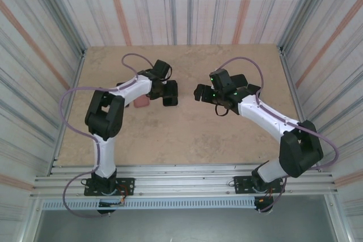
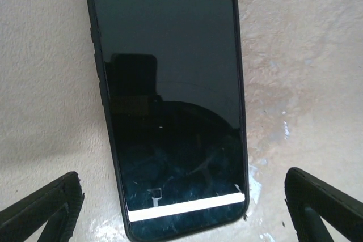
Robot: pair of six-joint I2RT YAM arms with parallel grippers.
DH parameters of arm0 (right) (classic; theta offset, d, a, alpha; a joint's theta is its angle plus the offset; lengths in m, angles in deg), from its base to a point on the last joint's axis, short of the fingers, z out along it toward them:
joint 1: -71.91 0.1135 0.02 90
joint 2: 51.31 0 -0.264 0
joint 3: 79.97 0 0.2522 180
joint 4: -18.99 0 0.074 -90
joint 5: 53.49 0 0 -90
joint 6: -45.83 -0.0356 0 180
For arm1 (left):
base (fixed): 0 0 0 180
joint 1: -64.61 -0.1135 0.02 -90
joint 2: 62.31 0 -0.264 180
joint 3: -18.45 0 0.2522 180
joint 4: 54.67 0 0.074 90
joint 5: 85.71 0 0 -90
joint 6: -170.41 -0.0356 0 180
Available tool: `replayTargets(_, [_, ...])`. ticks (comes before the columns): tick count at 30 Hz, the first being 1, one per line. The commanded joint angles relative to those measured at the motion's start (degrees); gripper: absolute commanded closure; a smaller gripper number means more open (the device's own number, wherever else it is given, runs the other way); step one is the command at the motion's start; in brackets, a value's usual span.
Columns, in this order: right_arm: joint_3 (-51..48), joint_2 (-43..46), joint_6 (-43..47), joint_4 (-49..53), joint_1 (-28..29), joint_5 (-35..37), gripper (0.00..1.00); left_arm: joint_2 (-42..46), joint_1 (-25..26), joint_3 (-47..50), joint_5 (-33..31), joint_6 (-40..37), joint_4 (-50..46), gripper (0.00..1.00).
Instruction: Take the phone out of the phone case
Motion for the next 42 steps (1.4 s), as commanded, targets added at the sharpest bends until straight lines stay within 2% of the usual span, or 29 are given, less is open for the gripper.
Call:
replayTargets(1, [-1.49, 2.12, 1.71, 1.74, -1.23, 0.99, 0.03, -2.54, 0.72, -3.89, -6.09, -1.42, -4.32, 0.05])
replayTargets(24, [-3.08, 2.81, 2.27, 0.42, -8.54, -6.08, 0.04, -15.84, 2.92, -19.99, -11.3, 3.05, -12.51, 0.05])
replayTargets(29, [-3.18, 2.73, 2.65, 0.29, -10.05, -8.11, 0.05, -17.16, 3.04, -20.49, -13.71, 5.16, -13.94, 0.11])
replayTargets(35, [-3.64, 2.77, 2.58, -0.39, -11.38, -9.93, 0.05, -17.86, 3.74, -18.49, -13.01, 7.65, -14.44, 0.16])
replayTargets(42, [-3.03, 1.97, 2.32, -1.05, -12.26, -11.45, 0.05, -18.36, 3.81, -16.98, -12.61, 7.78, -12.42, 0.42])
